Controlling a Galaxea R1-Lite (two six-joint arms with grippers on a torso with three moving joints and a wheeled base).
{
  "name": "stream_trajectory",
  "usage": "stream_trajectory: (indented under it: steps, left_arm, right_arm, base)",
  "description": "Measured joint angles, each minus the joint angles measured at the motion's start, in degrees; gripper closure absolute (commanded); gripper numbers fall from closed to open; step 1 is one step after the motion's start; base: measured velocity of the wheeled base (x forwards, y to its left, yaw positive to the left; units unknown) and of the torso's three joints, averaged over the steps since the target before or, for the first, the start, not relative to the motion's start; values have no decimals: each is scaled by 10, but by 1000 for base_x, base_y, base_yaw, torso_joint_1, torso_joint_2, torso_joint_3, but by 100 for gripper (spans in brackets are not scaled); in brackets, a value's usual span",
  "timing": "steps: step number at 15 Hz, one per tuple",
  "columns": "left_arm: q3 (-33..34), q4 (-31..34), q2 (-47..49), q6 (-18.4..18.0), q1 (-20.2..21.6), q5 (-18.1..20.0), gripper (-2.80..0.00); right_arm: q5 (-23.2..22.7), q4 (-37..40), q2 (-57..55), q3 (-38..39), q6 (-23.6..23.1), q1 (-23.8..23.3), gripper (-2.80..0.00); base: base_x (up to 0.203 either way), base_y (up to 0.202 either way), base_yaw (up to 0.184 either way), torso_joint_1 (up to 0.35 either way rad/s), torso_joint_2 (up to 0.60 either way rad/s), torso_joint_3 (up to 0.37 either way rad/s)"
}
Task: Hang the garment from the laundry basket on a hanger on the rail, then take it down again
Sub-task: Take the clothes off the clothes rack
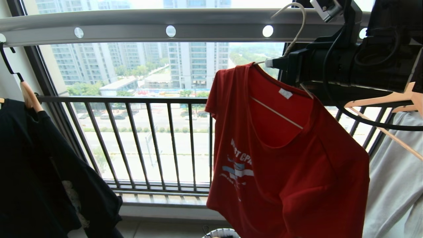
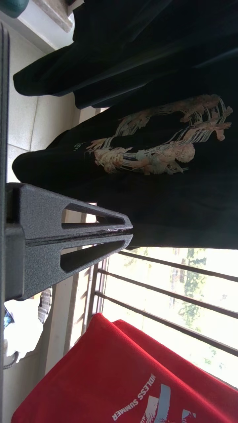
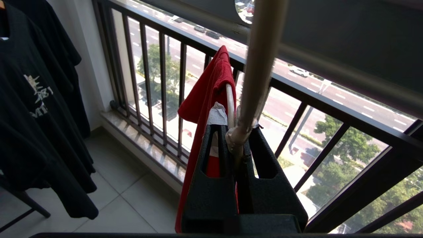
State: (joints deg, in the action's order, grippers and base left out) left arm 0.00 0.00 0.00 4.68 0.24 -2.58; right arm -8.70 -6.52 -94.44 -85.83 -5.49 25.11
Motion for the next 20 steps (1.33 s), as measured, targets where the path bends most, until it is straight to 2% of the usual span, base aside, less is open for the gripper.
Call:
stream_trajectory:
  steps: [5, 10, 14, 17, 20]
  left_arm:
    - [0, 0, 0, 0, 0, 0, 0]
    - [0, 0, 0, 0, 0, 0, 0]
    - [0, 0, 0, 0, 0, 0, 0]
    - [0, 0, 0, 0, 0, 0, 0]
    - [0, 0, 0, 1, 0, 0, 0]
  right_arm:
    - [1, 33, 52, 16, 6, 5, 0]
    - [-5, 49, 125, 120, 43, 42, 0]
    - [-15, 45, 136, 188, 66, 60, 0]
    - [-34, -2, 119, 228, 67, 62, 0]
    - [-42, -97, 81, 268, 66, 62, 0]
  base:
    - [0, 0, 0, 0, 0, 0]
    - [0, 0, 0, 0, 0, 0]
    - [0, 0, 0, 0, 0, 0]
    - [0, 0, 0, 0, 0, 0]
    - [0, 0, 0, 0, 0, 0]
